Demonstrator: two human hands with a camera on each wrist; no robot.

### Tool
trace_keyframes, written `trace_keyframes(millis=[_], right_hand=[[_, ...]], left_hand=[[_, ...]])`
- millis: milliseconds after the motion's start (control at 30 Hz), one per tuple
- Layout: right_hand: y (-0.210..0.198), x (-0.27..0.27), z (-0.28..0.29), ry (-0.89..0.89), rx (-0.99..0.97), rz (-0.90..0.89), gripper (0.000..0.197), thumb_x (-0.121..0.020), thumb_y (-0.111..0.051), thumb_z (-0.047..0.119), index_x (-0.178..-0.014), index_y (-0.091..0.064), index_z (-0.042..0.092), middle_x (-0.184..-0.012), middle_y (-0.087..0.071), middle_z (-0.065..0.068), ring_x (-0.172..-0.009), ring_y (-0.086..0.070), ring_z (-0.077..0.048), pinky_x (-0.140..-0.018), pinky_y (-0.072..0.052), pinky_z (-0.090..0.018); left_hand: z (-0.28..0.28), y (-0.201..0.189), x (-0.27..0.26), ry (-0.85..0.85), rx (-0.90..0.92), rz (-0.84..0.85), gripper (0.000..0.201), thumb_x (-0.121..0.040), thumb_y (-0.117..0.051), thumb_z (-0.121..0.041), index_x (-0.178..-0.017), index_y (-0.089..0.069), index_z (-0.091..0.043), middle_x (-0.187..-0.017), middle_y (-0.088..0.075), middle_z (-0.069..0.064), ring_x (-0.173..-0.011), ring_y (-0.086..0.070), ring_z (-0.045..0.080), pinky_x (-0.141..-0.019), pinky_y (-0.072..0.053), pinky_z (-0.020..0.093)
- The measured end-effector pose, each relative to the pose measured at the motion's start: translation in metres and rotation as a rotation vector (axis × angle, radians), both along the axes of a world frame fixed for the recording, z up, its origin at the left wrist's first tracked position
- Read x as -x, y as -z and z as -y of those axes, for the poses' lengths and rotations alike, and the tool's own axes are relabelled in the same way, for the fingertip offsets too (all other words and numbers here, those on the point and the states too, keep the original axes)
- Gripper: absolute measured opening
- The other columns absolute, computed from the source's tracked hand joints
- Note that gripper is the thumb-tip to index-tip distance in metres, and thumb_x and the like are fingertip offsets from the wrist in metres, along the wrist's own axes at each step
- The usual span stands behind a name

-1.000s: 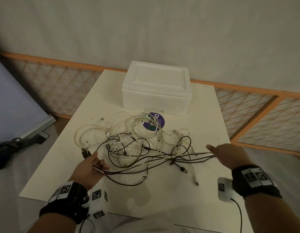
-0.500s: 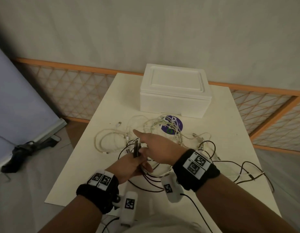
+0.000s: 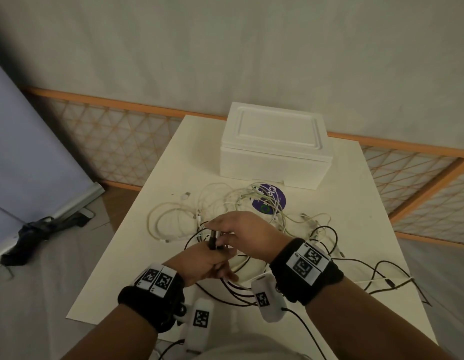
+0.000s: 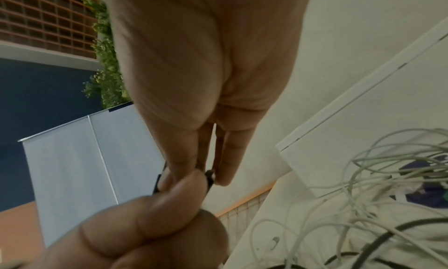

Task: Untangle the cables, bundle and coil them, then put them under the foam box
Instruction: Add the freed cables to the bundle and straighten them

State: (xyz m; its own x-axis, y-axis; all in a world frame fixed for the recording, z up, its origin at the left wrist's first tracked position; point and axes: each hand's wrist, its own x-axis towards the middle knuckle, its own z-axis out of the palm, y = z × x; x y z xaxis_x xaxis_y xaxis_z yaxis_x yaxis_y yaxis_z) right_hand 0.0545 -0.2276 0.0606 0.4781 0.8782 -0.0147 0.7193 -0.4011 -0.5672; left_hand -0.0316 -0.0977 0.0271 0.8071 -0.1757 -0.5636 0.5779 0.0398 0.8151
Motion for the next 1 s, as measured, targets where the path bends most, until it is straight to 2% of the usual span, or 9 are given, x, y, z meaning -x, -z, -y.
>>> trace_keyframes(millis=[100, 200, 367, 467, 567, 667, 767, 867, 1000], right_hand=[[-0.002, -0.002, 0.0, -0.013, -0.04, 0.034, 0.039, -0.08, -0.068, 0.006, -0.12, -0.065, 0.008, -0.114, -0.068, -0.011, -0.106, -0.06, -0.025, -0.089, -0.041, -0.028], [-0.001, -0.003, 0.001, 0.011, -0.049, 0.047, 0.042, -0.075, -0.074, 0.015, -0.117, -0.067, 0.01, -0.103, -0.069, -0.011, -0.1, -0.061, -0.027, -0.085, -0.047, -0.034], [-0.007, -0.001, 0.004, 0.138, -0.002, -0.072, 0.053, -0.076, -0.075, 0.033, -0.125, -0.059, 0.023, -0.111, -0.065, -0.004, -0.103, -0.057, -0.018, -0.088, -0.044, -0.027], [-0.009, 0.0, 0.002, 0.126, -0.038, -0.183, 0.047, -0.074, -0.078, 0.03, -0.117, -0.06, 0.025, -0.102, -0.067, 0.002, -0.092, -0.06, -0.013, -0.083, -0.049, -0.03], [-0.01, -0.003, -0.002, 0.178, -0.152, -0.311, 0.044, -0.077, -0.075, 0.018, -0.115, -0.055, 0.027, -0.09, -0.068, 0.002, -0.083, -0.063, -0.013, -0.08, -0.051, -0.029], [-0.013, -0.007, -0.006, 0.241, -0.245, -0.415, 0.045, -0.078, -0.075, 0.015, -0.112, -0.051, 0.032, -0.081, -0.067, -0.001, -0.076, -0.062, -0.013, -0.076, -0.05, -0.027], [-0.013, -0.008, -0.009, 0.267, -0.232, -0.406, 0.041, -0.071, -0.081, 0.02, -0.104, -0.058, 0.029, -0.072, -0.062, 0.011, -0.065, -0.056, -0.001, -0.067, -0.045, -0.016], [-0.012, -0.003, -0.016, 0.223, -0.213, -0.349, 0.034, -0.07, -0.081, 0.02, -0.1, -0.065, 0.022, -0.071, -0.06, 0.013, -0.067, -0.056, -0.001, -0.068, -0.046, -0.019], [-0.015, 0.0, -0.025, 0.141, -0.116, -0.133, 0.033, -0.074, -0.077, 0.032, -0.103, -0.067, 0.021, -0.09, -0.067, 0.002, -0.084, -0.06, -0.011, -0.077, -0.05, -0.029]], left_hand=[[0.001, 0.002, -0.003, 0.026, 0.027, 0.023, 0.023, -0.095, -0.056, -0.017, -0.107, -0.055, 0.002, -0.042, -0.034, -0.002, -0.054, -0.063, 0.018, -0.097, -0.047, 0.053], [0.003, 0.001, -0.005, 0.005, 0.013, 0.025, 0.008, -0.095, -0.054, -0.008, -0.089, -0.055, -0.003, -0.041, -0.032, -0.002, -0.045, -0.052, 0.016, -0.083, -0.052, 0.046], [0.002, 0.002, -0.007, -0.038, 0.066, 0.051, 0.013, -0.09, -0.06, -0.002, -0.078, -0.059, -0.009, -0.056, -0.037, 0.005, -0.049, -0.04, 0.016, -0.078, -0.052, 0.041], [-0.002, 0.004, -0.009, -0.037, 0.138, 0.117, 0.007, -0.076, -0.068, -0.007, -0.076, -0.061, -0.01, -0.067, -0.035, 0.008, -0.052, -0.036, 0.015, -0.07, -0.054, 0.034], [-0.007, 0.006, -0.01, -0.075, 0.222, 0.147, 0.022, -0.07, -0.072, -0.015, -0.075, -0.051, -0.01, -0.061, -0.034, 0.005, -0.052, -0.037, 0.014, -0.071, -0.053, 0.035], [-0.01, 0.007, -0.011, -0.071, 0.27, 0.155, 0.025, -0.079, -0.067, -0.018, -0.073, -0.044, -0.011, -0.054, -0.033, 0.0, -0.053, -0.036, 0.015, -0.073, -0.051, 0.035], [-0.009, 0.005, -0.011, -0.044, 0.212, 0.142, 0.018, -0.091, -0.058, -0.016, -0.079, -0.048, -0.007, -0.053, -0.037, 0.001, -0.051, -0.04, 0.014, -0.075, -0.046, 0.036], [-0.011, 0.003, -0.012, -0.004, 0.103, 0.149, 0.017, -0.092, -0.059, -0.012, -0.077, -0.054, -0.006, -0.056, -0.046, 0.005, -0.053, -0.048, 0.014, -0.072, -0.05, 0.032], [-0.016, 0.002, -0.012, 0.099, 0.029, 0.197, 0.019, -0.083, -0.063, -0.022, -0.079, -0.064, -0.003, -0.07, -0.063, 0.011, -0.071, -0.061, 0.02, -0.077, -0.051, 0.035]])
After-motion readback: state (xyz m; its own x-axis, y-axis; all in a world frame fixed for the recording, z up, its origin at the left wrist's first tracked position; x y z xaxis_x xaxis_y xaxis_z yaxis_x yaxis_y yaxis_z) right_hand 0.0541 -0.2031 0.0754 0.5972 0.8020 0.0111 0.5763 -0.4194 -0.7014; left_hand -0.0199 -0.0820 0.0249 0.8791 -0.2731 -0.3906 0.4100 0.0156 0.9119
